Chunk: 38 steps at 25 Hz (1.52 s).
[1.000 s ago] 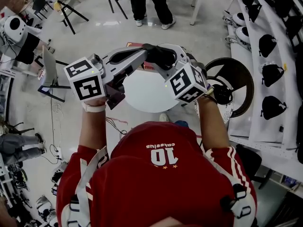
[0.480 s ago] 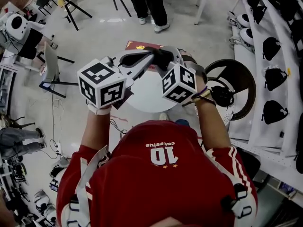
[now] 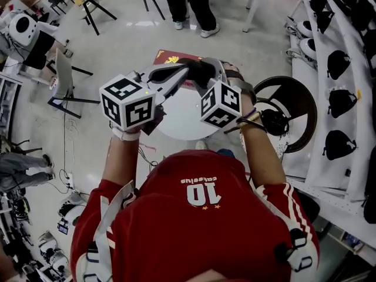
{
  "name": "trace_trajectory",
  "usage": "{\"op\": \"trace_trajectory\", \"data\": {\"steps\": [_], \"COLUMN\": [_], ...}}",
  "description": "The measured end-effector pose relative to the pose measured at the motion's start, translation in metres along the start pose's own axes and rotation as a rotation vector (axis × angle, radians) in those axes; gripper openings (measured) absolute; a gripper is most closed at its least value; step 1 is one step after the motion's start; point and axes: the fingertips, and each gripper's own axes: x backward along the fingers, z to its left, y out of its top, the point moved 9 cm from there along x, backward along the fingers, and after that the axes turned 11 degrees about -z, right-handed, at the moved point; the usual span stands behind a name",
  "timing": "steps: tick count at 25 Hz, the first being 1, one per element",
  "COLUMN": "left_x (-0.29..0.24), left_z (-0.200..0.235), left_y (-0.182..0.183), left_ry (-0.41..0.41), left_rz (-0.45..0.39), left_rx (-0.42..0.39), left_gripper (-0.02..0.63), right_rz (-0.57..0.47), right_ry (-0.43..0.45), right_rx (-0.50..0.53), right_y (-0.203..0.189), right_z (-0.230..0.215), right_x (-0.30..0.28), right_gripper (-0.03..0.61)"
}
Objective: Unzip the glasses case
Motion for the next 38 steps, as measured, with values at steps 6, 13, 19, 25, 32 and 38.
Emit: {"op": "trace_trajectory", "data": {"steps": [6,13,19,25,32,38], "left_x": [0.002,0.001,0.008,0.014,0.031,0.052], "left_z": [0.009,0.016,0.015,0.023,0.037,0.049], "left_y": [0.002,0.004,0.001,-0.013,-0.035,-0.049], "left_ry": [0.021,0.010,-0.050,-0.006,0.046,0.110], "left_rz": [-0.046,-0.109,-0.156,-0.138,-0.117,-0.123], "left_rx": [0.022,0.030,0.024,0.040,0.080,0.104], "left_gripper": [0.008,0.008,0.009,0.009,0.071,0.092], "right_rz": [-0.083,-0.133,-0.174,-0.162,-0.096,-0.046], "right_ry": [-0.015,-0.005,-0.059,-0.062,-0.029,0.017], "right_rx": [-0.003,-0.018,0.042,0.133,0.149,0.152], "right_y": [-0.006,-0.015,-0.014,-0.020,-0.042,-0.066], "right_z": [-0.003,-0.002,-0.003,0.004,0.017,0.037], "right_x": [0.003,0.005,0.006,-0.004,-0.026,-0.050], "right_gripper": [0.235,0.241,0.239,0.236,0.236,0.236]}}
